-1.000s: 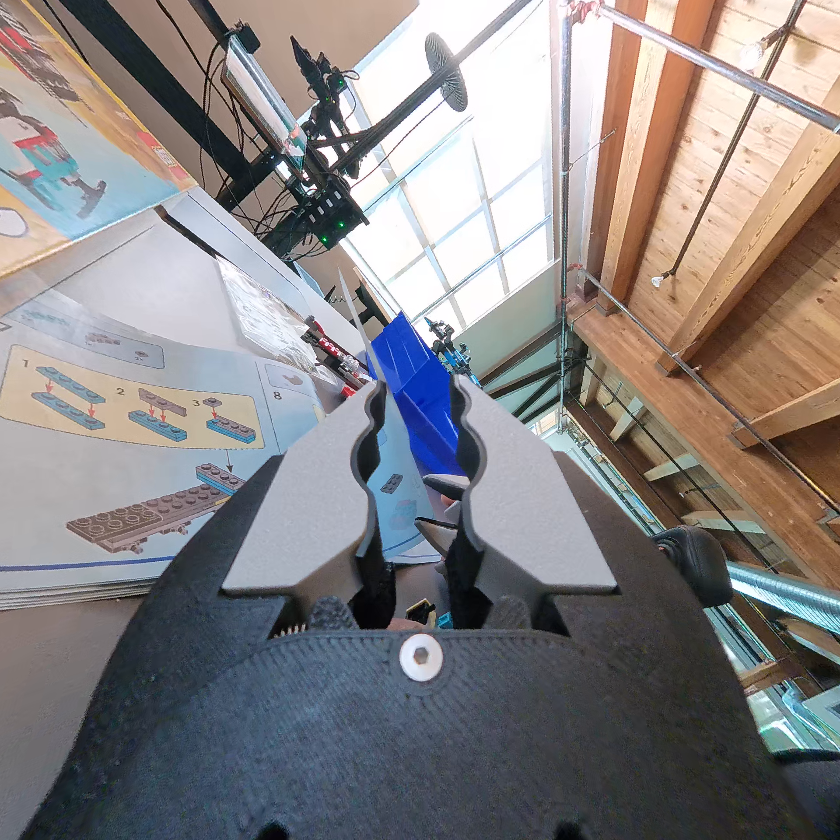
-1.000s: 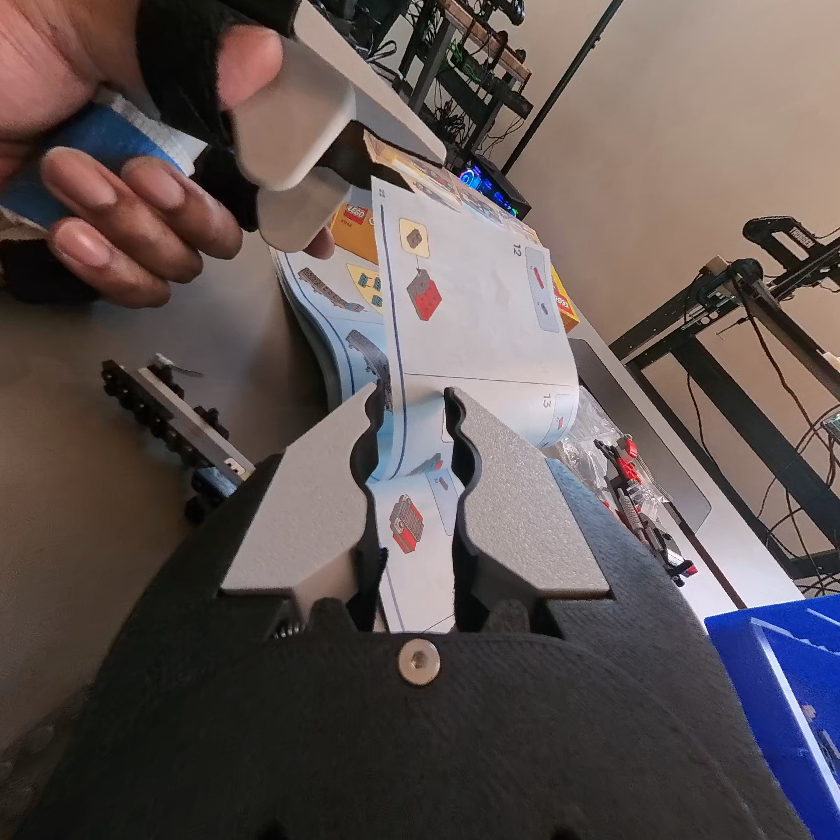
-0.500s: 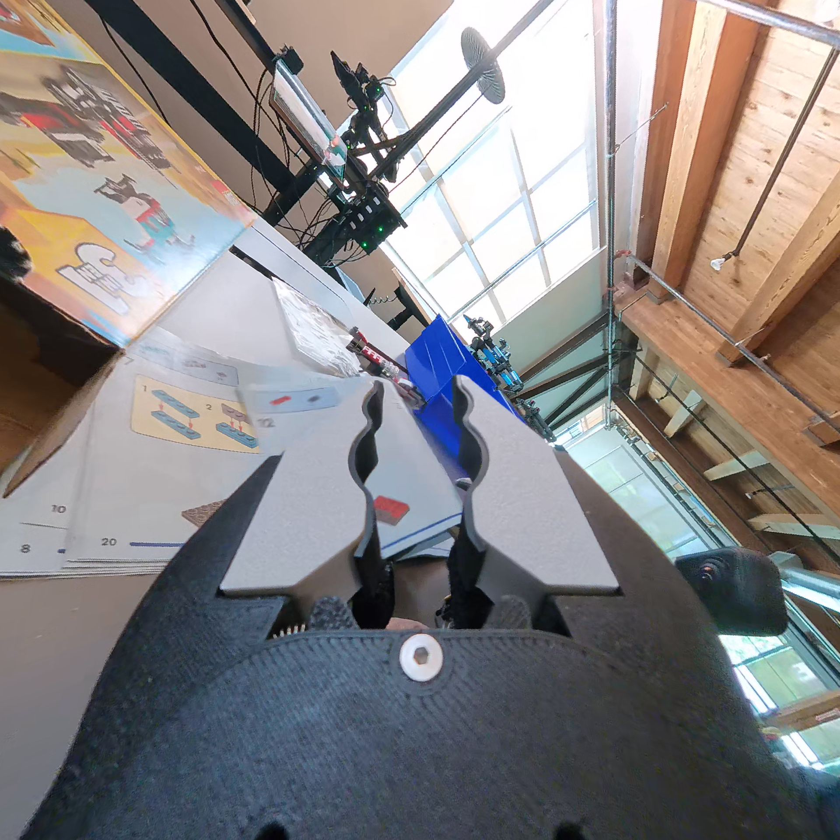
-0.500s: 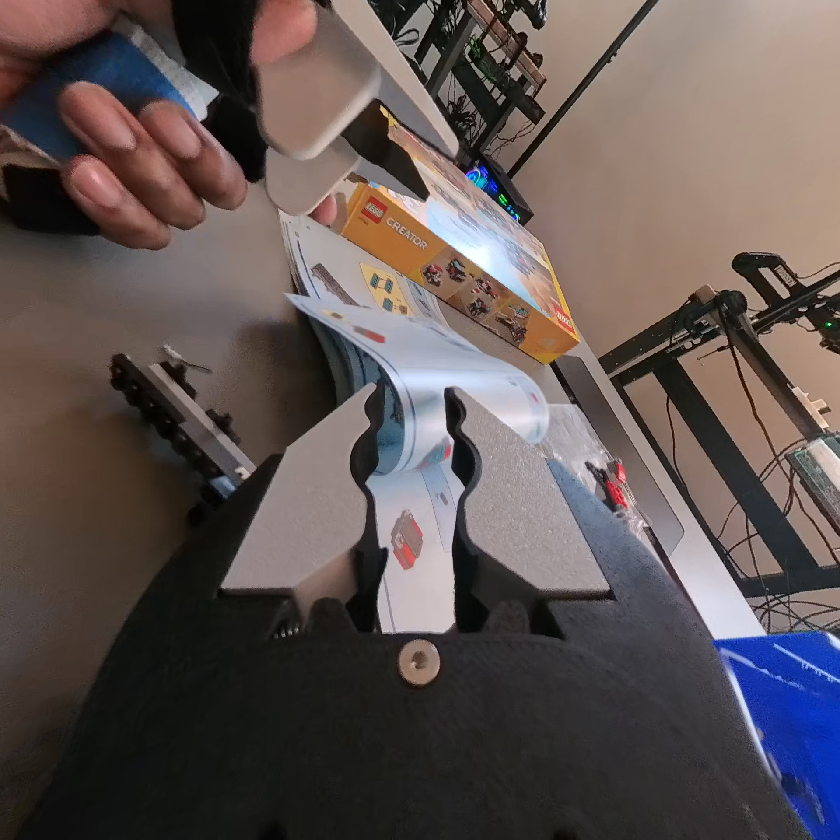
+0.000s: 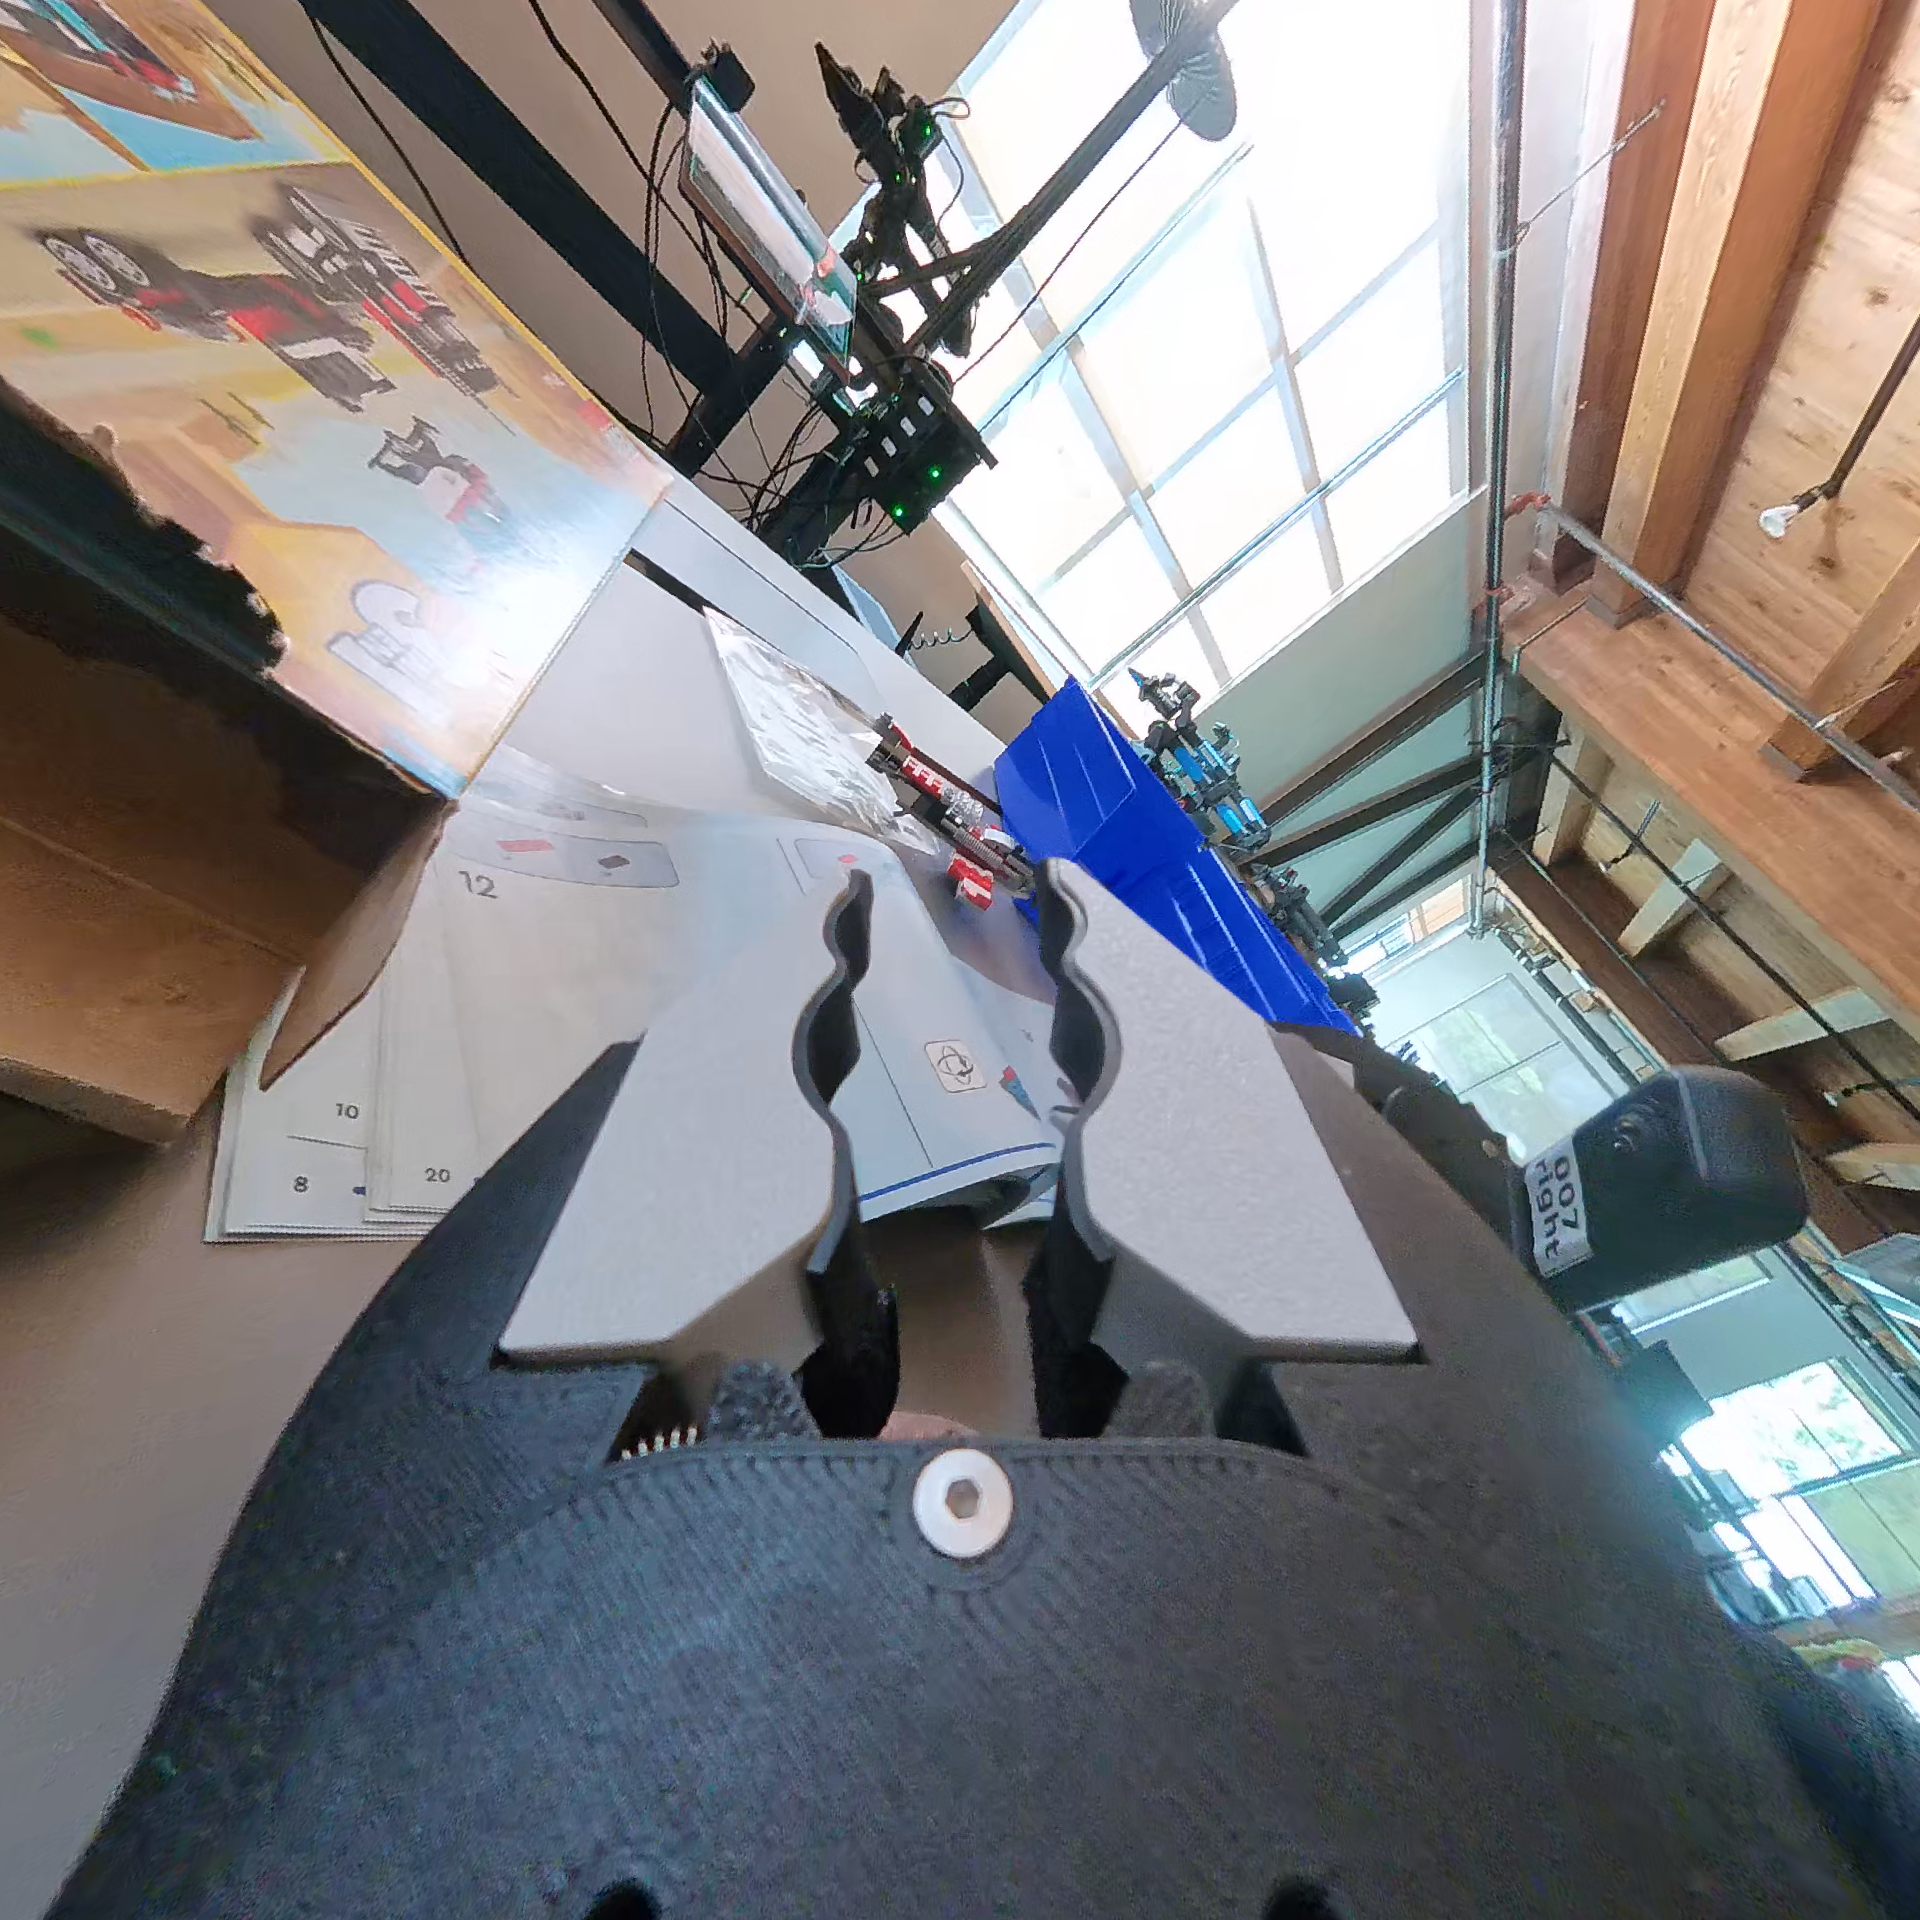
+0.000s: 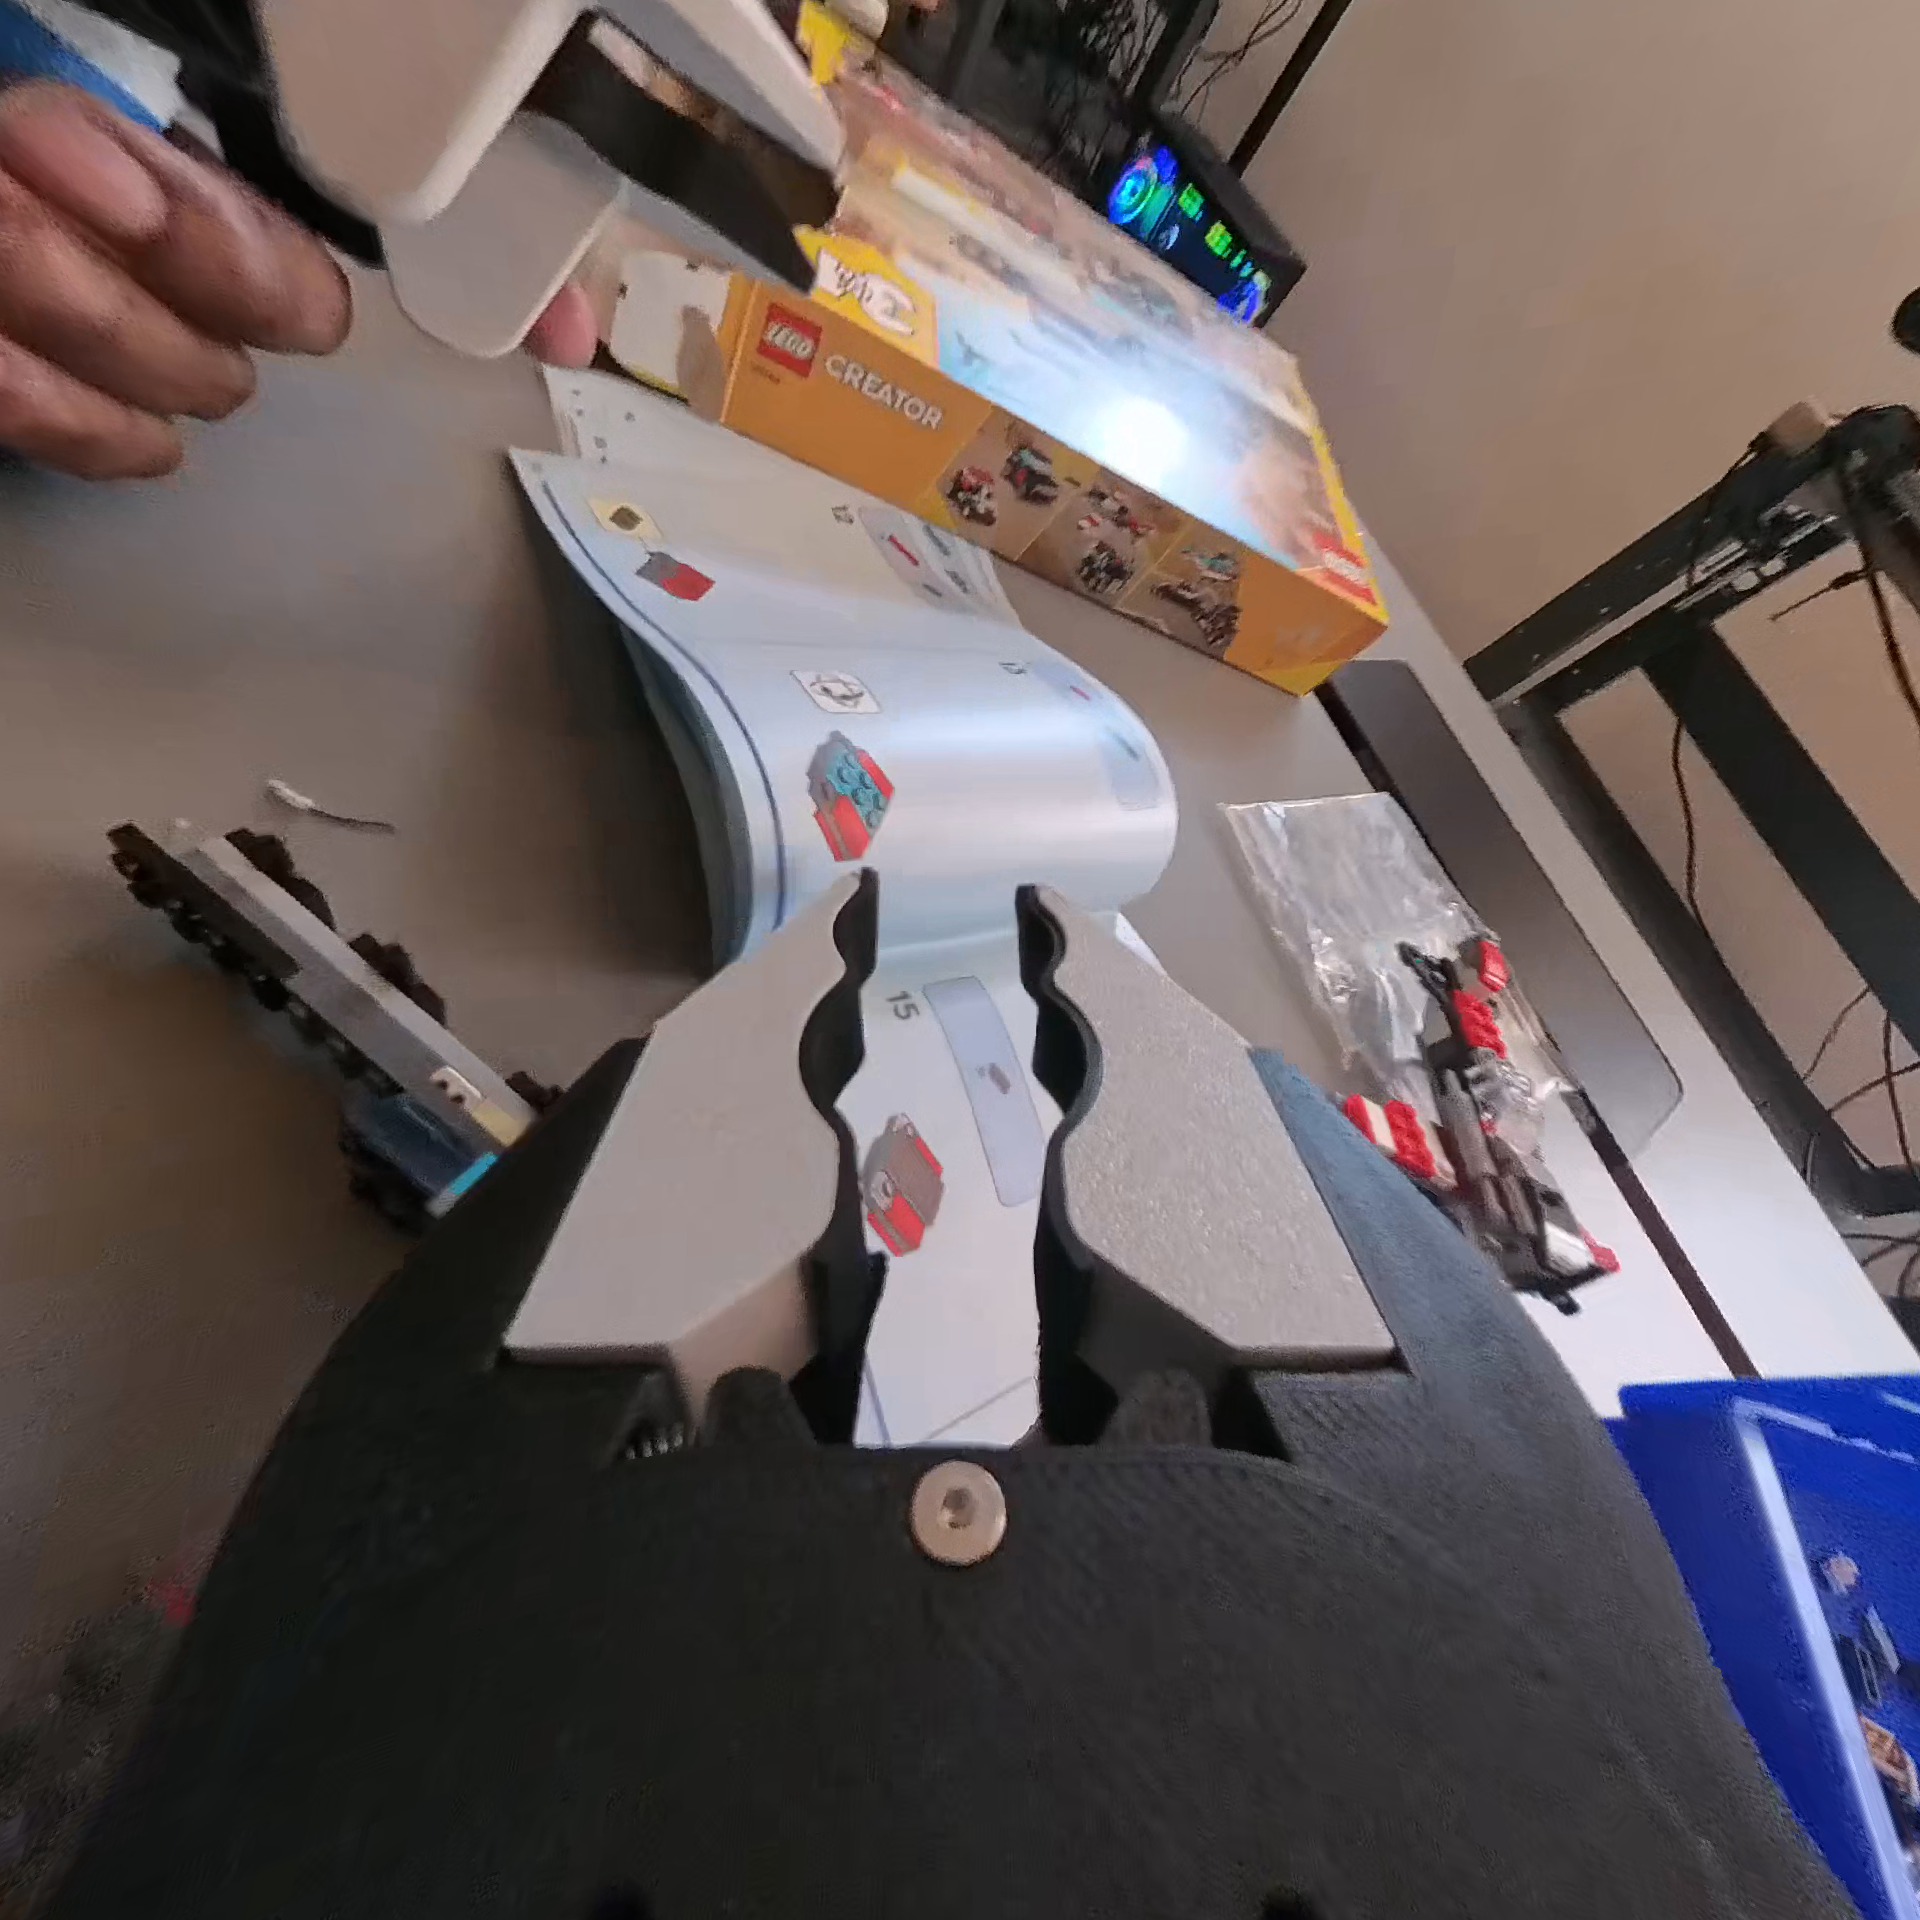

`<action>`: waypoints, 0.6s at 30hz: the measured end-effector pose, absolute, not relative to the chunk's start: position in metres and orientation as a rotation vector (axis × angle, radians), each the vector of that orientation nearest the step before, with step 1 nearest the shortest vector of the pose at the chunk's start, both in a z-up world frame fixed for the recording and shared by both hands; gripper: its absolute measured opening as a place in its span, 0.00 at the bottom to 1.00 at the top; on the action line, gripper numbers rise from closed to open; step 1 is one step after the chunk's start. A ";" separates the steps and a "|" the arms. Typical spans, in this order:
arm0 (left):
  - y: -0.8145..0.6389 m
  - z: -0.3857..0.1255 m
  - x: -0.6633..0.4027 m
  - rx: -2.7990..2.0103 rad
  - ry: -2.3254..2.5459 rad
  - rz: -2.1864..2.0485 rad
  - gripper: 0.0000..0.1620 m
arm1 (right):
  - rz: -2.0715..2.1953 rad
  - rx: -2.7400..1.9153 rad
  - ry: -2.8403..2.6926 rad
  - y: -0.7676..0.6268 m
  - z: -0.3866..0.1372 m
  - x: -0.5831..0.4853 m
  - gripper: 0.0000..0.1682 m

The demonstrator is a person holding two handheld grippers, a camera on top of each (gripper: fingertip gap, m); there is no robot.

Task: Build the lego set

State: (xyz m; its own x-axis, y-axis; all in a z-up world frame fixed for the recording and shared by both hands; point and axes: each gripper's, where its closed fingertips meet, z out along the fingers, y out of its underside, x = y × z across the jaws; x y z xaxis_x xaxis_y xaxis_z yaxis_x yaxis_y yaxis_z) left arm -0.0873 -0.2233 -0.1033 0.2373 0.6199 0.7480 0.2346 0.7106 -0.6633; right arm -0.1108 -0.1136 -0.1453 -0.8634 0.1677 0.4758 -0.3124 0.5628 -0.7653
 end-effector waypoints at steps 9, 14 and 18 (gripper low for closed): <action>-0.211 -0.112 -0.089 -0.901 -1.361 0.336 0.20 | 1.165 0.154 -2.367 -0.111 -0.151 -0.110 0.17; -0.210 -0.112 -0.088 -0.902 -1.358 0.354 0.20 | 1.240 0.086 -2.367 -0.063 -0.138 -0.100 0.17; -0.205 -0.113 -0.083 -0.958 -1.356 0.421 0.20 | 1.353 0.006 -2.376 -0.018 -0.133 -0.081 0.17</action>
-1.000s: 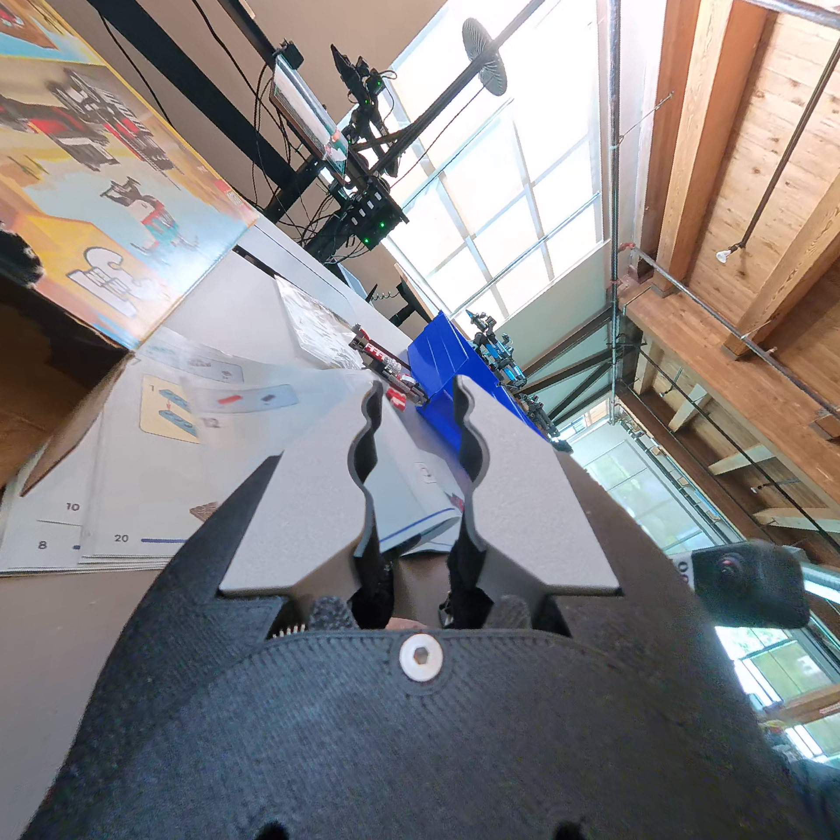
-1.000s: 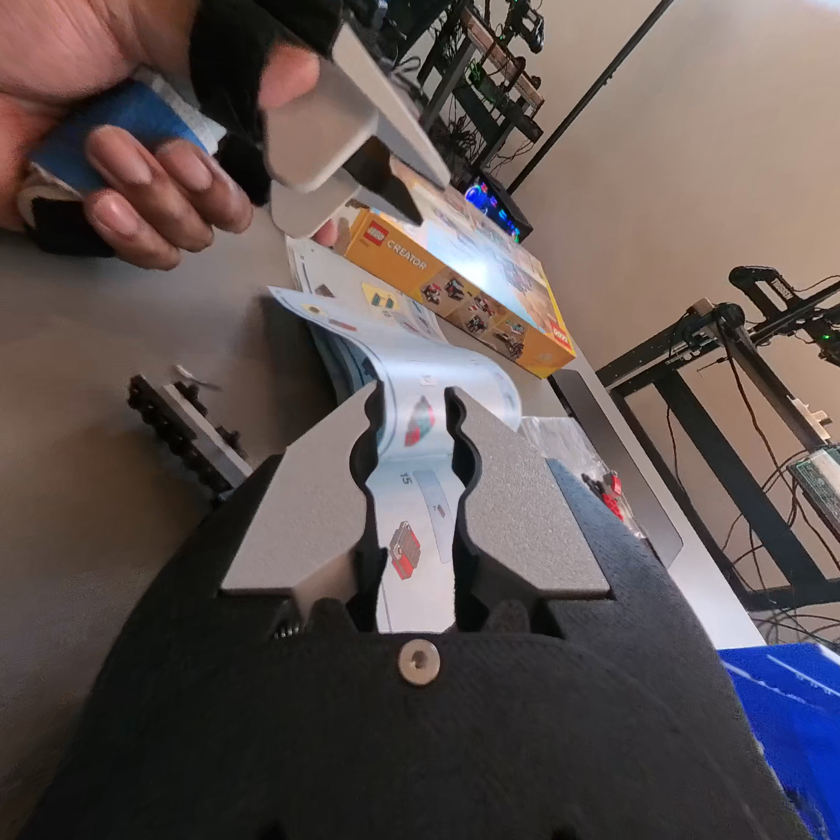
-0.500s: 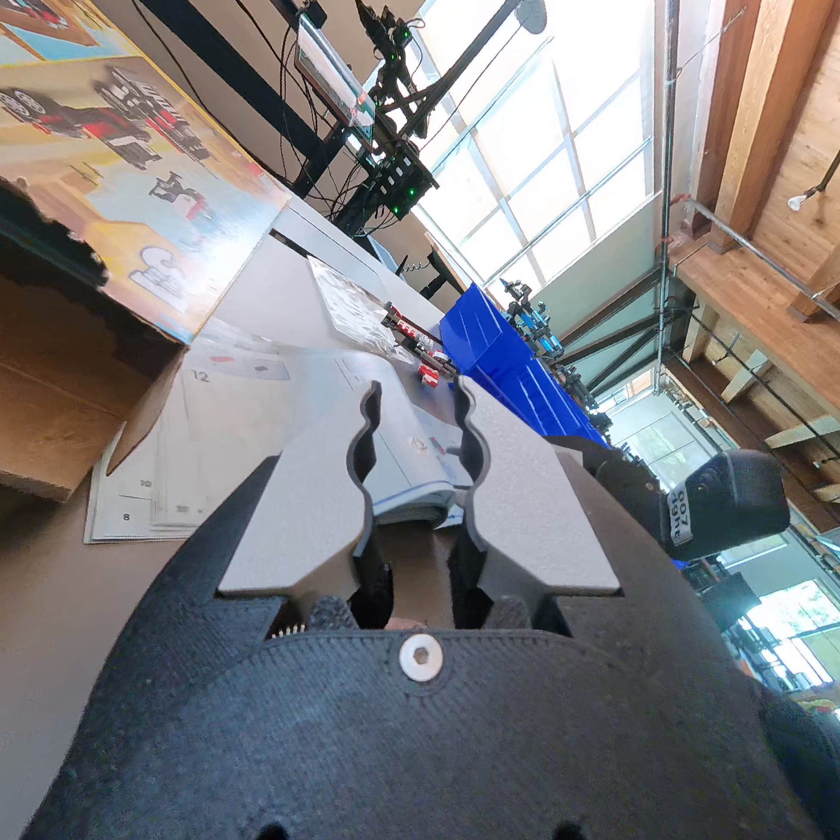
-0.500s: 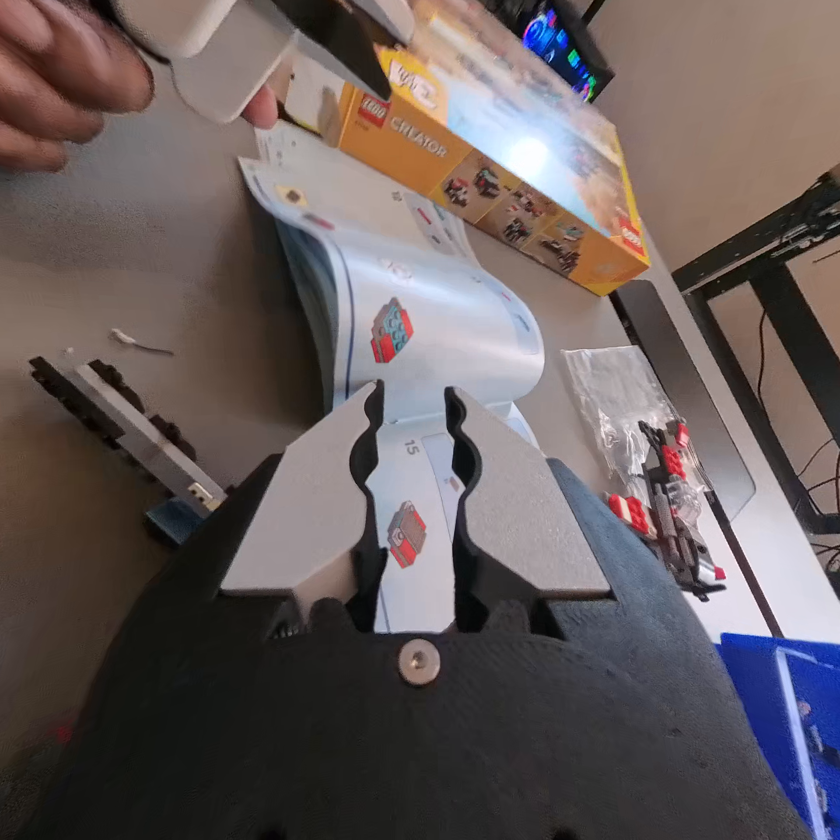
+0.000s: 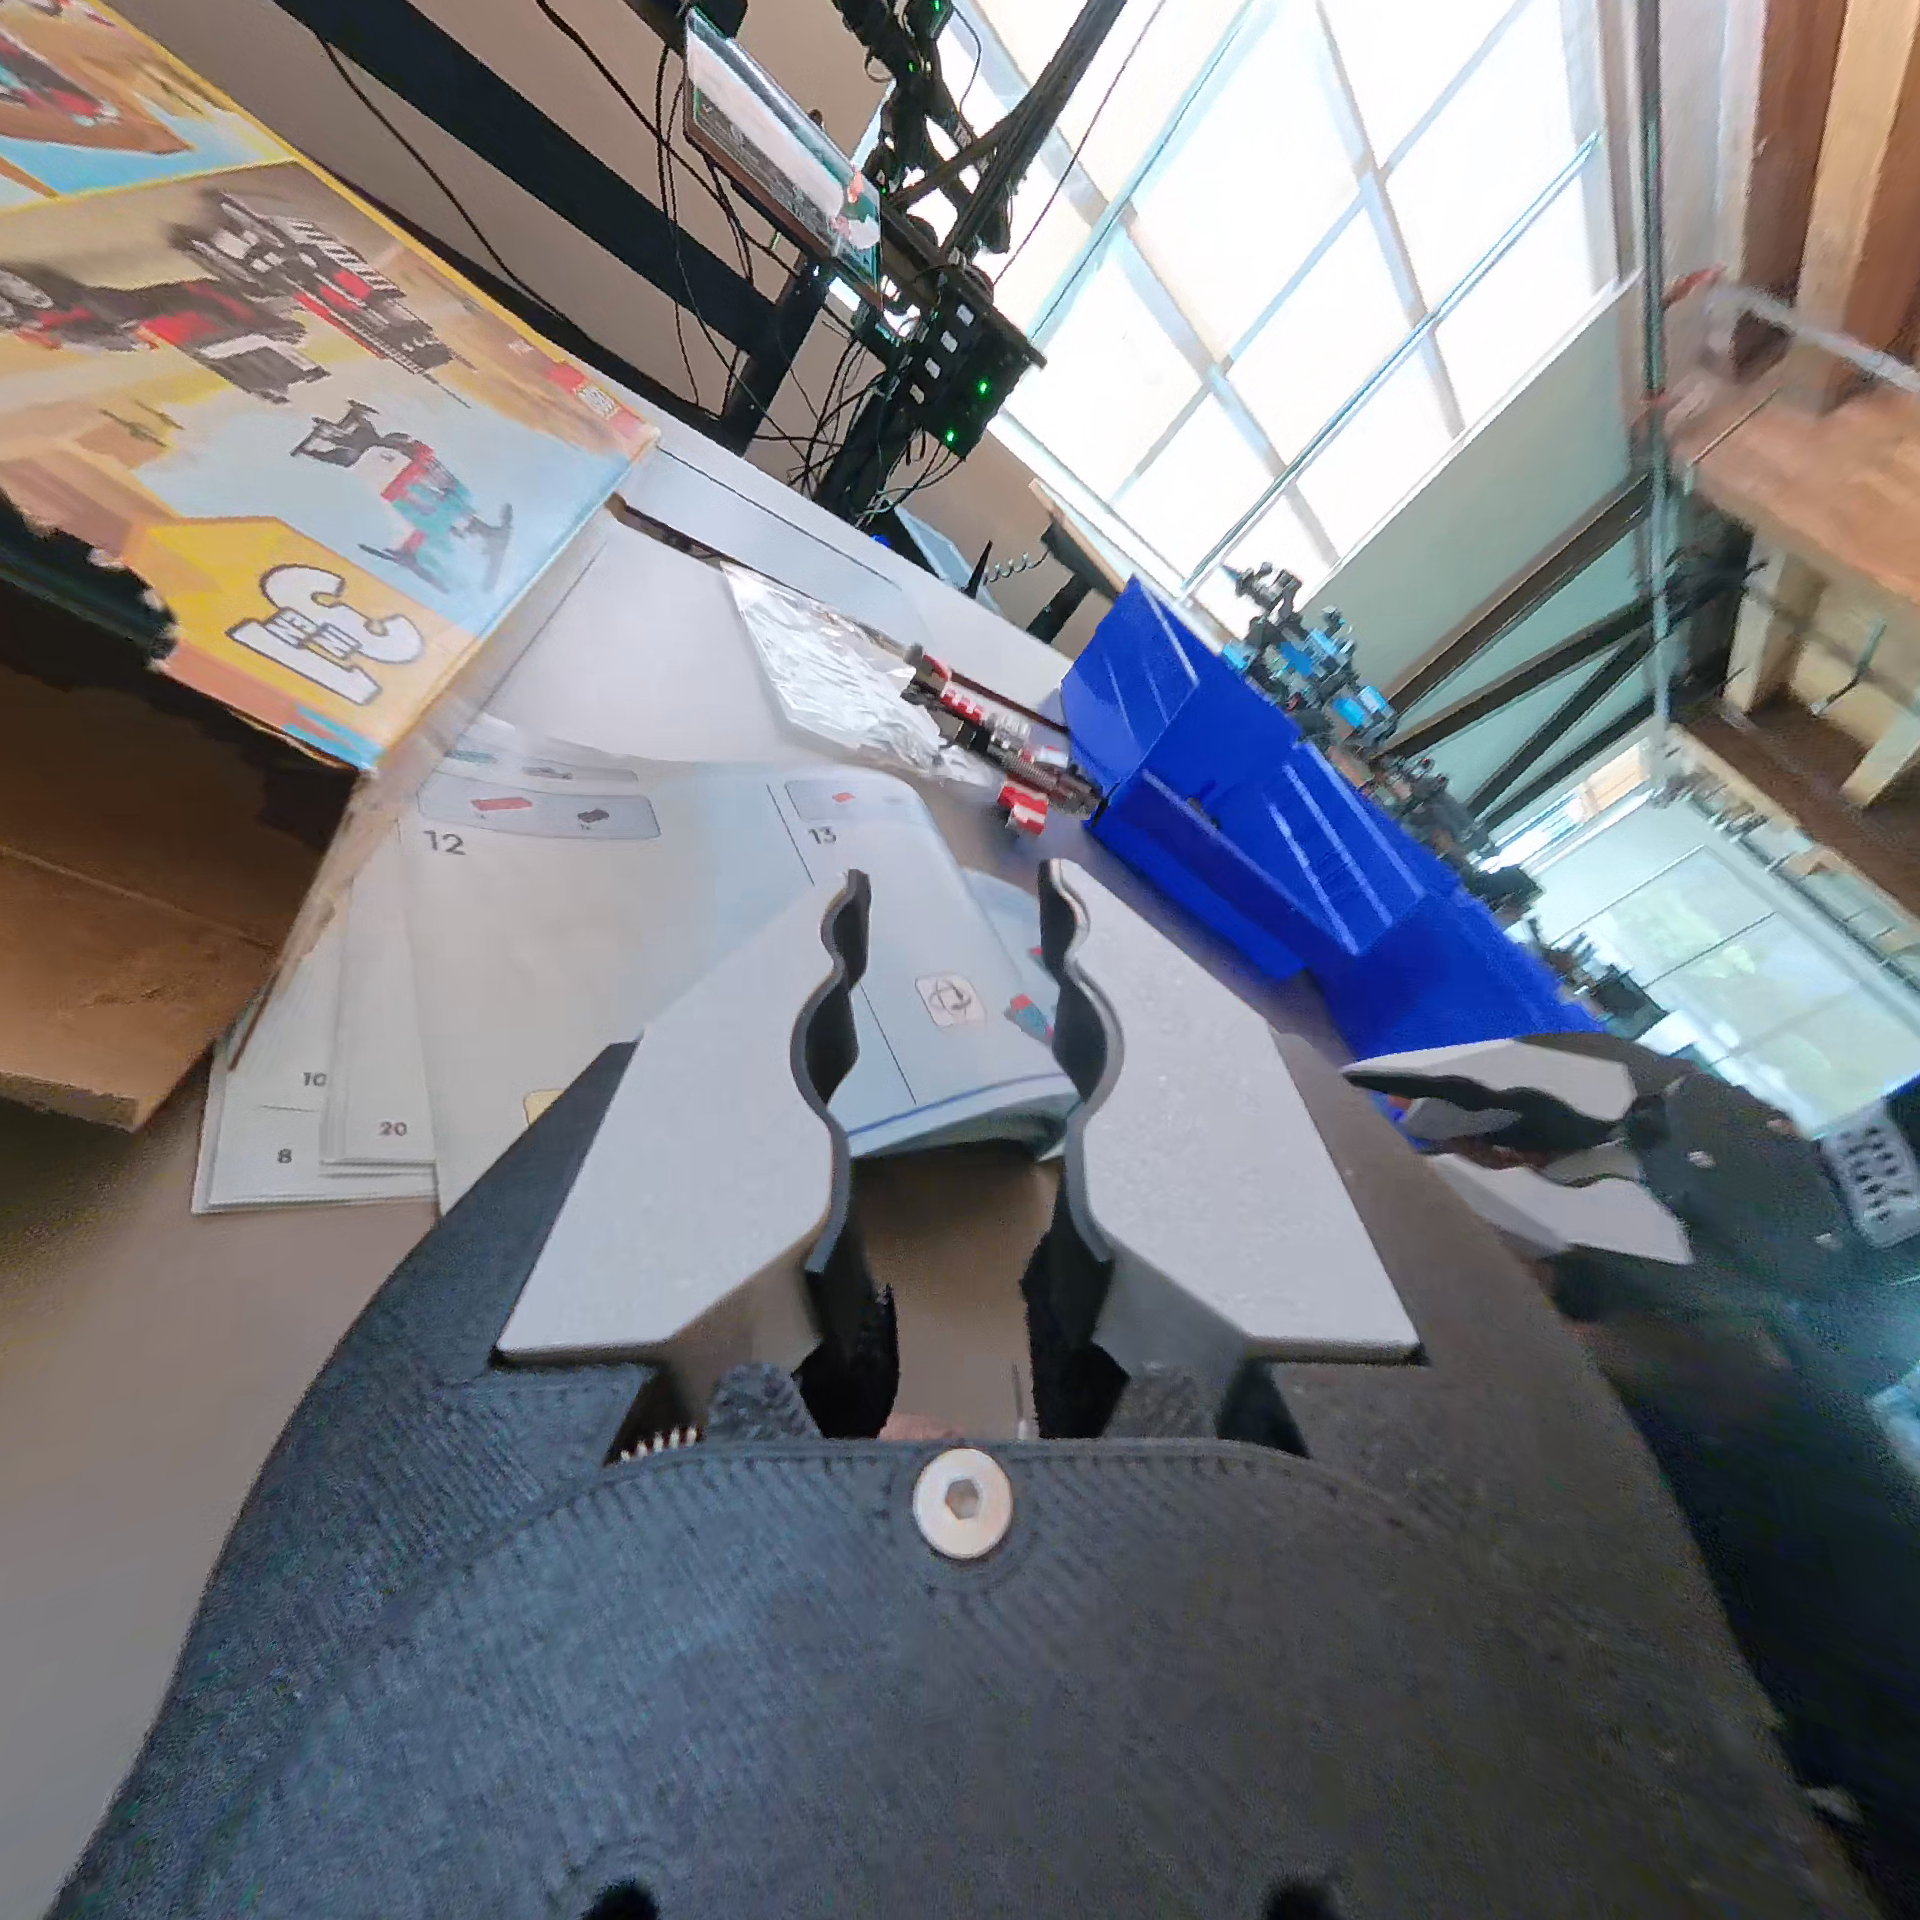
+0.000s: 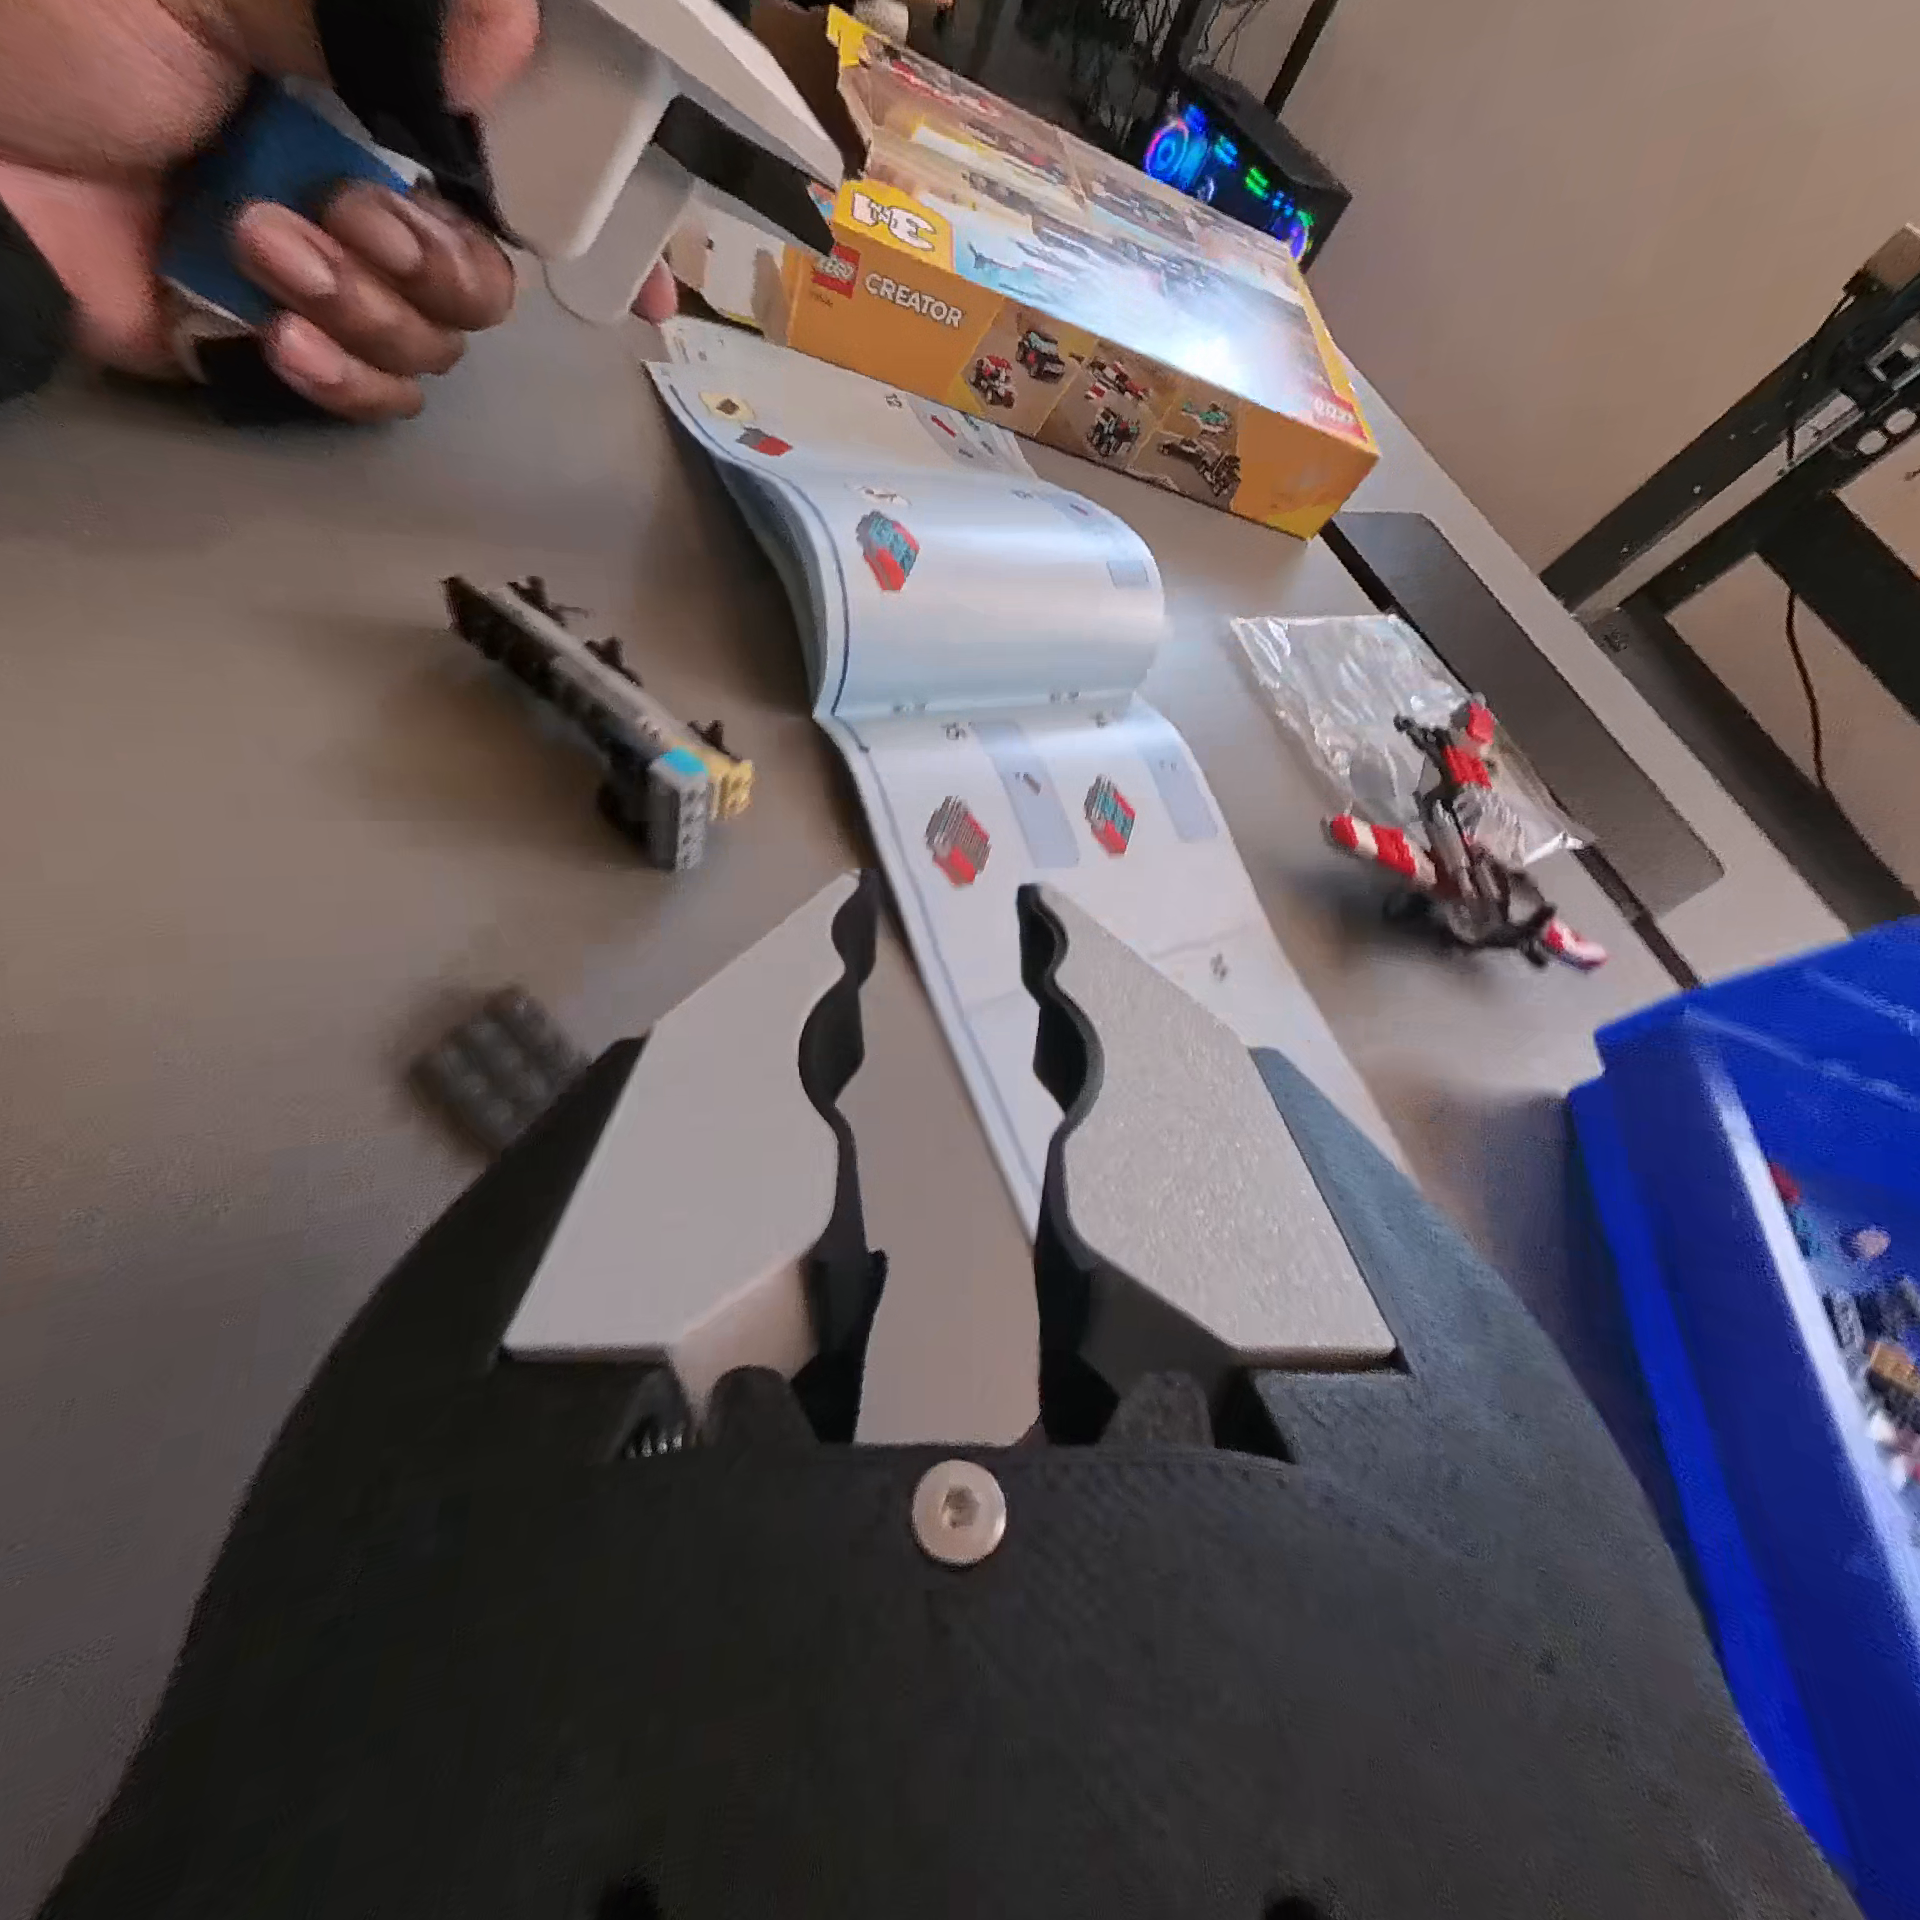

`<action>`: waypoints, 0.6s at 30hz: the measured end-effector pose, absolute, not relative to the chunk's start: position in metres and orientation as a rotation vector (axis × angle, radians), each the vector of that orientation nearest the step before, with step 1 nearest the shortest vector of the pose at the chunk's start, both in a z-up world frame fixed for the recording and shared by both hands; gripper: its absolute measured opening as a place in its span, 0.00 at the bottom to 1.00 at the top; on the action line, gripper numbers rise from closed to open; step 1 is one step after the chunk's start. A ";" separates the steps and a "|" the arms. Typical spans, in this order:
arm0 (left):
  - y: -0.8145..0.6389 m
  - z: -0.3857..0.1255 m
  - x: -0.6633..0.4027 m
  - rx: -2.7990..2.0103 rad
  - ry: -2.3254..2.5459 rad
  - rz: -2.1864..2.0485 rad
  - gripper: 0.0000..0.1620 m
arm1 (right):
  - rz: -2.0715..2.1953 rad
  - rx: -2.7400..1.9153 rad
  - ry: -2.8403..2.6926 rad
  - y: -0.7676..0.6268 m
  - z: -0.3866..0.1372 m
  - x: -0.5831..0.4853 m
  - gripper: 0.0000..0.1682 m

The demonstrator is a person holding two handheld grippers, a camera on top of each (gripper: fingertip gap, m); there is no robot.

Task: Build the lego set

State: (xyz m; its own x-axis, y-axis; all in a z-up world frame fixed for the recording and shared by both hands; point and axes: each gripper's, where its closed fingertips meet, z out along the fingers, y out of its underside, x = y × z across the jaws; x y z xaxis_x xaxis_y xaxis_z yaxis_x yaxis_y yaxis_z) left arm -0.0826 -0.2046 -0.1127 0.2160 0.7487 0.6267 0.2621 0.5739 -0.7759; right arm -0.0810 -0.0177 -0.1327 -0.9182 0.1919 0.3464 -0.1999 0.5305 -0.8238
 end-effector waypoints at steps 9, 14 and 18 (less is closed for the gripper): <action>-0.181 -0.113 -0.034 -1.040 -1.388 0.606 0.22 | 1.770 -0.257 -2.329 0.070 -0.113 -0.042 0.17; -0.177 -0.123 0.000 -1.125 -1.501 0.795 0.23 | 1.969 -0.370 -2.195 0.100 -0.097 -0.042 0.18; -0.169 -0.131 0.016 -1.210 -1.575 0.902 0.24 | 2.129 -0.463 -2.120 0.114 -0.085 -0.048 0.19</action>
